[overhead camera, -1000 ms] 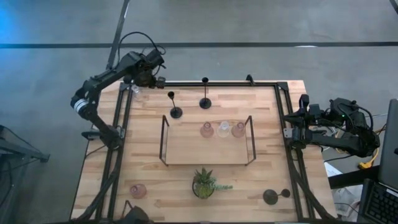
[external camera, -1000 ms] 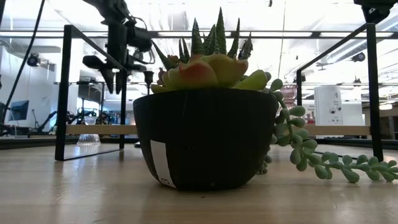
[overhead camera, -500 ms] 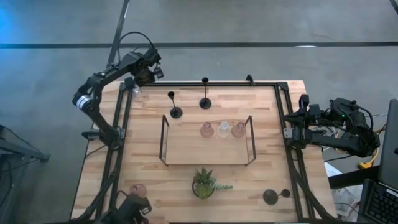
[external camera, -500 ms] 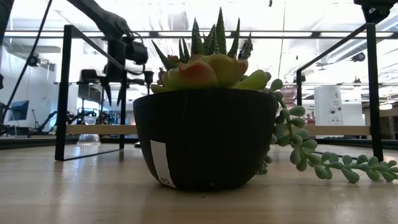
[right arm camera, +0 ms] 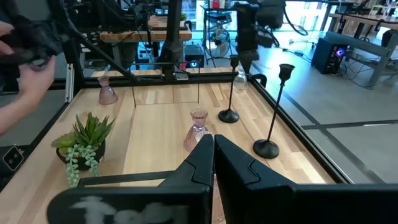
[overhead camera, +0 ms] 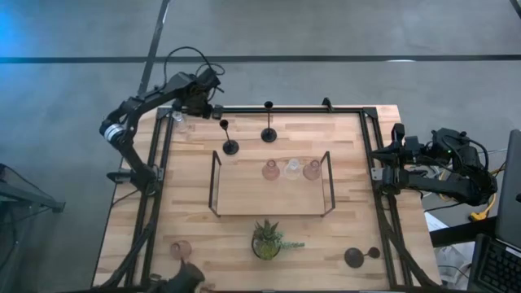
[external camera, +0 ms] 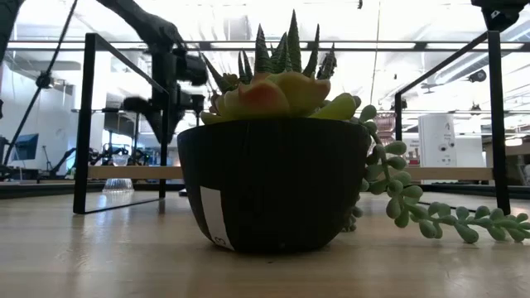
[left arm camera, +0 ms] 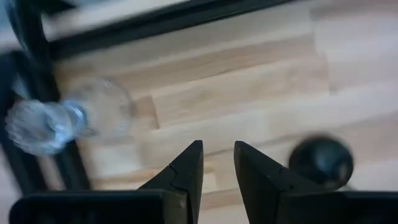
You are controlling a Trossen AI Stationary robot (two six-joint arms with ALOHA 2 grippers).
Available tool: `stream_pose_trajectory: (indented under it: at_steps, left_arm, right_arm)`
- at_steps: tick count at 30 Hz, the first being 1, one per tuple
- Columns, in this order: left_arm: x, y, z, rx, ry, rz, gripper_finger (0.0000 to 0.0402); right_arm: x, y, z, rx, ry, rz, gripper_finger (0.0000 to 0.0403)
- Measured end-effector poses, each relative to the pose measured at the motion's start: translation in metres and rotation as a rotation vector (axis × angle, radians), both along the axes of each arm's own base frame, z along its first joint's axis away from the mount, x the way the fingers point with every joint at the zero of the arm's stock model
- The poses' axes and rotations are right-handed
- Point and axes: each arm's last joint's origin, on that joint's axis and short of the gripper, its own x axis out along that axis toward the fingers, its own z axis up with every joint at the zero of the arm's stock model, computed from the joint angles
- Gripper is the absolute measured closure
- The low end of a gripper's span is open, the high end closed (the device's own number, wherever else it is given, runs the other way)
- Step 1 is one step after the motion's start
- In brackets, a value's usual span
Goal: Pick & Place candle stick holders
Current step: Put the transparent candle holder on the shelf
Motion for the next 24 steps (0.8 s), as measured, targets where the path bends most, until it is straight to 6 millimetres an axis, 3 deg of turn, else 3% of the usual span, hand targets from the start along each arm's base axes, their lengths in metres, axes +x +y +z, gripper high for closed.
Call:
stream_pose_trajectory:
  at_steps: [6,12,16,24]
  left_arm:
    - [0.008,-0.019,0.027,0.244,0.179,-0.157,0.0307]
    - [-0.015,-0.029,0.036,0.435,0.376,0.086,0.0307]
    - [-0.027,-0.04,0.022,0.484,0.374,0.215,0.0307]
    - [-0.039,-0.053,-0.02,0.396,0.246,0.334,0.0307]
  right_arm:
    - [0.0,0.0,0.0,0.0,0.0,0.0,0.0394]
    - [0.0,0.0,0.0,0.0,0.0,0.0,0.0394]
    - [0.0,0.0,0.0,0.0,0.0,0.0,0.0394]
    - [0.0,0.0,0.0,0.0,0.0,0.0,0.0394]
